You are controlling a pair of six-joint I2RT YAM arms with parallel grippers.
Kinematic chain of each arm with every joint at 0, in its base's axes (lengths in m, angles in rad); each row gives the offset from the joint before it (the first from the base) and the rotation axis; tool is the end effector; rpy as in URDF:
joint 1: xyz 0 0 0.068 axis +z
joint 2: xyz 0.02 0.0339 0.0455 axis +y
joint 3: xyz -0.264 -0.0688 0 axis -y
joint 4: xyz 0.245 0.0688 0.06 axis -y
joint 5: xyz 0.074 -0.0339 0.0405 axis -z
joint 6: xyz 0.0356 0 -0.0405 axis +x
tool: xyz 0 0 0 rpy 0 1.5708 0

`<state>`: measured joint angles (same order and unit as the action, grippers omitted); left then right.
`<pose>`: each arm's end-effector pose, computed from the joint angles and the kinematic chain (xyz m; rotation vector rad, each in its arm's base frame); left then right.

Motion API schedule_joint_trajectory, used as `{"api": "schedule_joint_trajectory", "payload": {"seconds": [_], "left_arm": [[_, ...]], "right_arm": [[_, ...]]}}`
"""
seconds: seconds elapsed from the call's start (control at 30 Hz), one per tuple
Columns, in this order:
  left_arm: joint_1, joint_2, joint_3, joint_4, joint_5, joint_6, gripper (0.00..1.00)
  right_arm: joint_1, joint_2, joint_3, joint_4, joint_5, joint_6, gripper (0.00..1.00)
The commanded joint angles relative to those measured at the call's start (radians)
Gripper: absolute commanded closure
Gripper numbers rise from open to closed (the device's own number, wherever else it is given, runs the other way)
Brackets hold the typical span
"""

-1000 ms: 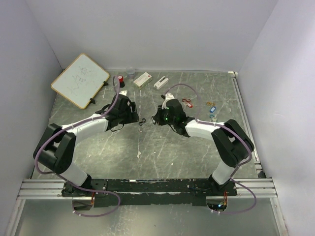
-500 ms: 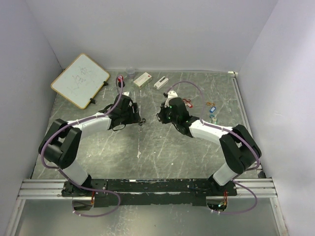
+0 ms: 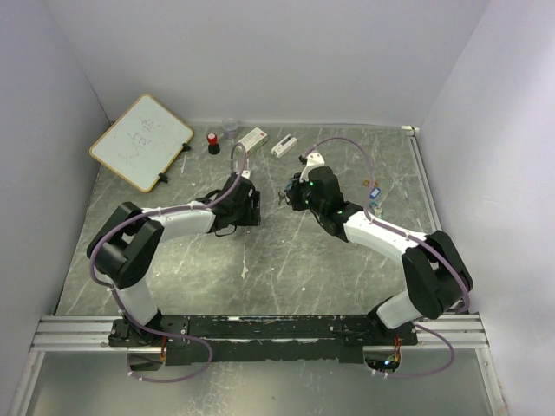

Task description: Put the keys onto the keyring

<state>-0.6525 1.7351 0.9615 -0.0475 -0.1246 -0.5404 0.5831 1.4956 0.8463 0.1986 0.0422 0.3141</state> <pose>0.2847 -0.2120 0.1657 0.0764 2.4229 -0.4105 0.2765 0.1806 0.2287 -0.2493 2.0458 0.5212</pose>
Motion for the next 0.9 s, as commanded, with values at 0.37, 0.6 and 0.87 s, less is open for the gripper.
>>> {"api": "schedule_joint_trajectory", "payload": {"seconds": [0.37,0.6,0.87], "left_arm": [[-0.036,0.089,0.063,0.024,-0.186,0.075,0.31],[-0.038,0.118,0.062,0.053,-0.184,0.093,0.33],[-0.039,0.132,0.056,0.076,-0.175,0.111,0.44]], "right_arm": [[-0.030,-0.072,-0.031,-0.013,0.006,-0.014,1.00],[-0.034,-0.078,-0.036,-0.016,0.004,-0.014,1.00],[-0.035,-0.082,-0.046,-0.012,0.001,-0.006,1.00]]}}
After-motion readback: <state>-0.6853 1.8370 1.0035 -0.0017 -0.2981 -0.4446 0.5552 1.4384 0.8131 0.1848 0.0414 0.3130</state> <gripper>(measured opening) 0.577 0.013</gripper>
